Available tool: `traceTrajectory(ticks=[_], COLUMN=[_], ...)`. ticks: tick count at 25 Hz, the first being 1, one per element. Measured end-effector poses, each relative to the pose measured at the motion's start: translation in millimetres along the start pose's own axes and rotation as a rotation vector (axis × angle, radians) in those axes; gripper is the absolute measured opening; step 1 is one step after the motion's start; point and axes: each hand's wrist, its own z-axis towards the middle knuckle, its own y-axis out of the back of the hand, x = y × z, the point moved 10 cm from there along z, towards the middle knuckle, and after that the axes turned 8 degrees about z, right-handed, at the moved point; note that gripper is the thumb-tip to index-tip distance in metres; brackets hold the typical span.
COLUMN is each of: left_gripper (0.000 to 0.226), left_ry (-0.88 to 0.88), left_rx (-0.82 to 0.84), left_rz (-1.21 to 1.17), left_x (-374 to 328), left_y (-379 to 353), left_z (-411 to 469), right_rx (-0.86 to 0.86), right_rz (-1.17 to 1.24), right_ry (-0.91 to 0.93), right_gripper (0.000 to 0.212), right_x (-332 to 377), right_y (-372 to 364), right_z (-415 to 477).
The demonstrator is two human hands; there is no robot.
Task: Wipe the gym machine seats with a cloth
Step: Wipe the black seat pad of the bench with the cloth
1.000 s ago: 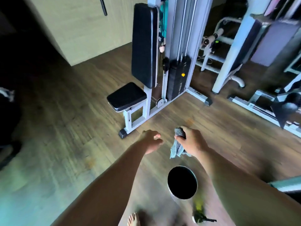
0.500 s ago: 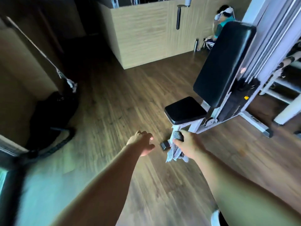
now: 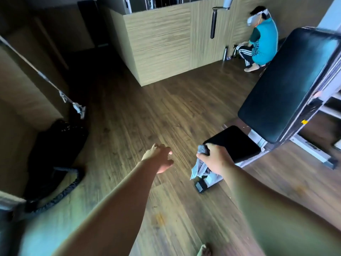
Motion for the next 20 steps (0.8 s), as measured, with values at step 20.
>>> traceTrajectory(ticks=[20], left_gripper=[0.055], left_ry=[-0.782], left_rx=[0.322], left_rz=[0.053], left_x=[-158], left_y=[21], left_z=[292], right_rx=[-0.634], right_rz=[0.287], right_ry=[-0.65], right_gripper=[0.037], right_x=[-121], right_y=[77], right_z=[139])
